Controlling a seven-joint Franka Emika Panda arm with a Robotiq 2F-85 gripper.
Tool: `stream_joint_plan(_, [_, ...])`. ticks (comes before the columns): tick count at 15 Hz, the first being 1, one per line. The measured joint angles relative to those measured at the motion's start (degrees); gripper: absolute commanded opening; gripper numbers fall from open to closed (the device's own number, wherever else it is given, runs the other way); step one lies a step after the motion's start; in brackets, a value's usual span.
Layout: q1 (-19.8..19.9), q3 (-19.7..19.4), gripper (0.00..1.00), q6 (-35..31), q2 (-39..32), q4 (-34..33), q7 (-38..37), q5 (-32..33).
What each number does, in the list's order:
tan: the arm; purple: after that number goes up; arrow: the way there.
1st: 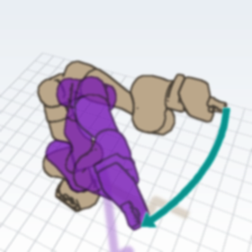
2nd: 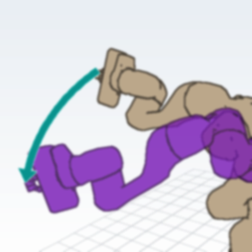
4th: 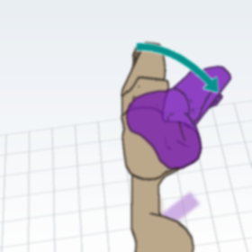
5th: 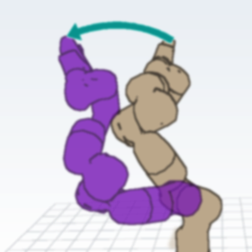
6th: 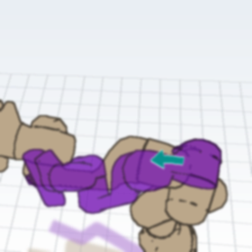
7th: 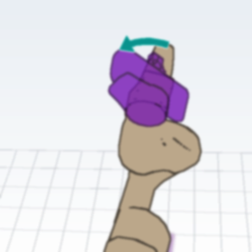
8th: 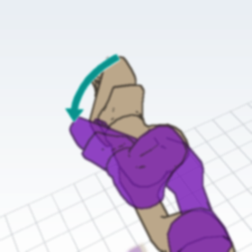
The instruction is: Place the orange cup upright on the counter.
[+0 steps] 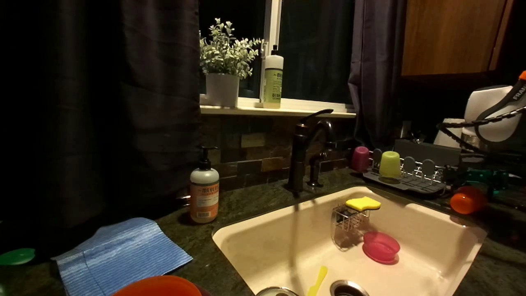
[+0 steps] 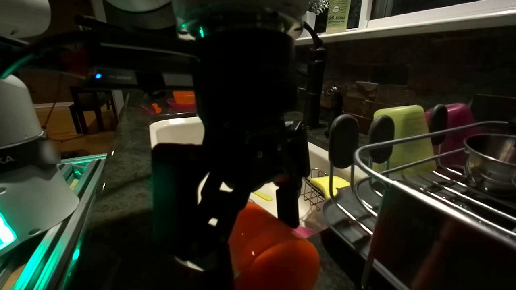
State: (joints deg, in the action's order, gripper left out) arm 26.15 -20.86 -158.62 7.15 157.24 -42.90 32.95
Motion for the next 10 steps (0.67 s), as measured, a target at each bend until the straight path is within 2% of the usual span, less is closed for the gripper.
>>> stream_joint_plan(2, [-0.09, 0.22, 1.00, 0.05, 0.03, -0.02, 5.47, -4.59])
stream_joint_plan(5, [-0.08, 0.65, 1.00, 0.59, 0.33, -0.13, 10.86, -8.23])
stream_joint_plan(10, [0.12, 1.60, 1.00, 4.59, 1.67, -0.18, 14.07, -8.74])
